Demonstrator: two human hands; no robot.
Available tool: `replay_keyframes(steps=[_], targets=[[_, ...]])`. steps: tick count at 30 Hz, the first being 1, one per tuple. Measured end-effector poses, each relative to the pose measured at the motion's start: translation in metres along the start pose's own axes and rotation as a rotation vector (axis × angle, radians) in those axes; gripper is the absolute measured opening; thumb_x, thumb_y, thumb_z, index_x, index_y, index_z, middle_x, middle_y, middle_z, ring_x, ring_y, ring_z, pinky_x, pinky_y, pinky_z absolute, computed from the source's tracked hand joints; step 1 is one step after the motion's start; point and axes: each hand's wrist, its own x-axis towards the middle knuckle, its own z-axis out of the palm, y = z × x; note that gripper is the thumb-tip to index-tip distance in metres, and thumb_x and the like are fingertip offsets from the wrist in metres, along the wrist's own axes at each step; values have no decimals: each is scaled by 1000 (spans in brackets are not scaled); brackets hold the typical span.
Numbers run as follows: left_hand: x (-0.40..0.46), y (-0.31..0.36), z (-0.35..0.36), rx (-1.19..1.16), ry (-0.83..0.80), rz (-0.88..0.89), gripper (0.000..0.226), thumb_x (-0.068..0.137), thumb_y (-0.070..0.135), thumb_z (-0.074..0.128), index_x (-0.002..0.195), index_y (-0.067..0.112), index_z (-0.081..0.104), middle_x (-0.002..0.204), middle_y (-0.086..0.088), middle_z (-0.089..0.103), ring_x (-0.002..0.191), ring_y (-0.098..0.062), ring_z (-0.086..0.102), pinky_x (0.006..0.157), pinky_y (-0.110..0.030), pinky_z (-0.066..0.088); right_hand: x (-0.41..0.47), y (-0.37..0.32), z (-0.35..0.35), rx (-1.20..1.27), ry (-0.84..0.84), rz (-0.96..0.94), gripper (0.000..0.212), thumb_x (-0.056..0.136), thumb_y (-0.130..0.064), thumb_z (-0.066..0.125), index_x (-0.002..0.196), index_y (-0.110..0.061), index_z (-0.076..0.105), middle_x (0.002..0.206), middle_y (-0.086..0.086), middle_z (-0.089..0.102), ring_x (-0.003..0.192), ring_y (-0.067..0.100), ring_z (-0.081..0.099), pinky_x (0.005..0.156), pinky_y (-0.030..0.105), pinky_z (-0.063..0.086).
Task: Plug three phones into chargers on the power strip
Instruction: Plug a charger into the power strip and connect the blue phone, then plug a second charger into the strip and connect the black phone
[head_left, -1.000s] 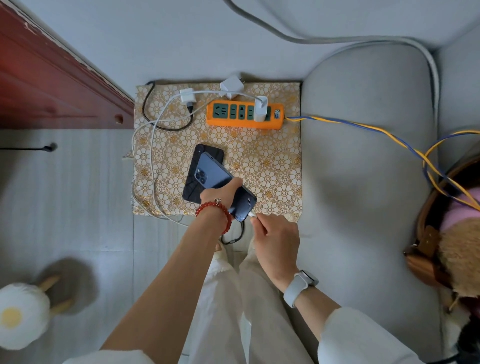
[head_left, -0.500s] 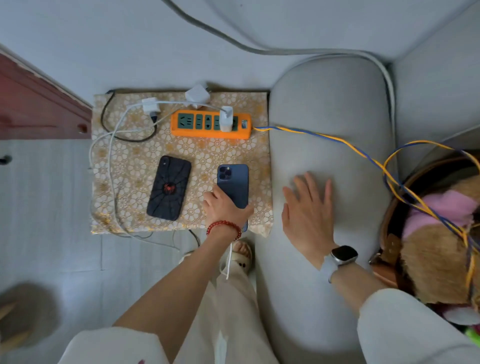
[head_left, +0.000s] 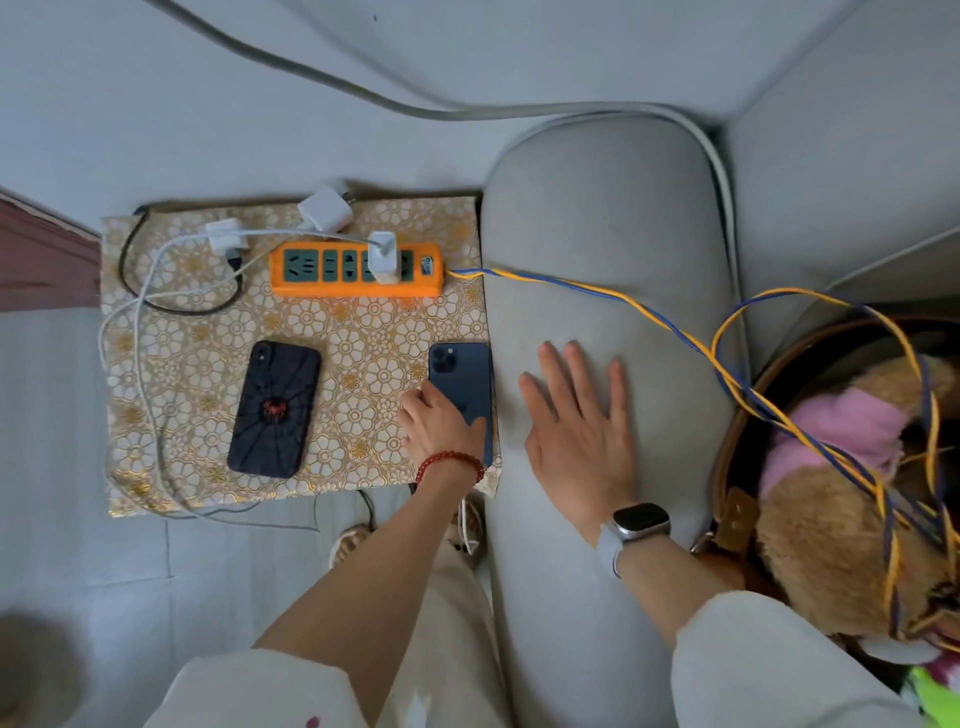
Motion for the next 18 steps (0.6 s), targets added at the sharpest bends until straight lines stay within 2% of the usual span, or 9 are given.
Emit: replay_keyframes(steps=[4, 9, 12, 15, 18], targets=[[5, 1, -6, -107, -71, -47, 50, 80, 16, 62, 122, 2, 39, 129, -16, 32, 117, -33, 33, 94, -41, 40, 0, 0, 1, 4, 3, 6, 53, 78, -28, 54, 130, -22, 49, 148, 5, 37, 139, 27, 30, 109, 58, 10], [7, 0, -12, -111, -221, -24, 56, 80, 16, 59, 128, 2, 35, 131, -16, 27, 119, -35, 32, 99, -38, 36, 1, 0, 2, 9, -12, 1, 54, 75, -26, 57, 129, -21, 50, 148, 6, 38, 138, 28, 31, 109, 59, 11], [8, -10, -24, -174, -286, 34, 48, 82, 16, 57, 125, 5, 40, 132, -17, 30, 118, -33, 38, 97, -35, 39, 2, -4, -1, 56, -33, 30, 51, 72, -23, 60, 123, -19, 56, 146, 7, 40, 138, 30, 32, 108, 62, 12], [7, -31, -49, -205, -205, 41, 53, 85, 20, 54, 135, 10, 37, 139, -15, 29, 126, -31, 36, 104, -38, 35, 7, -19, -9, 185, -34, 67, 43, 68, -15, 64, 111, -13, 63, 140, 13, 48, 133, 32, 39, 106, 65, 14], [13, -70, -93, -254, 16, 43, 42, 87, 15, 52, 128, 7, 46, 136, -17, 36, 125, -30, 36, 103, -37, 35, 14, -54, -20, 359, -89, 22, 42, 79, -13, 59, 121, -10, 57, 141, 17, 45, 134, 32, 38, 109, 61, 17]])
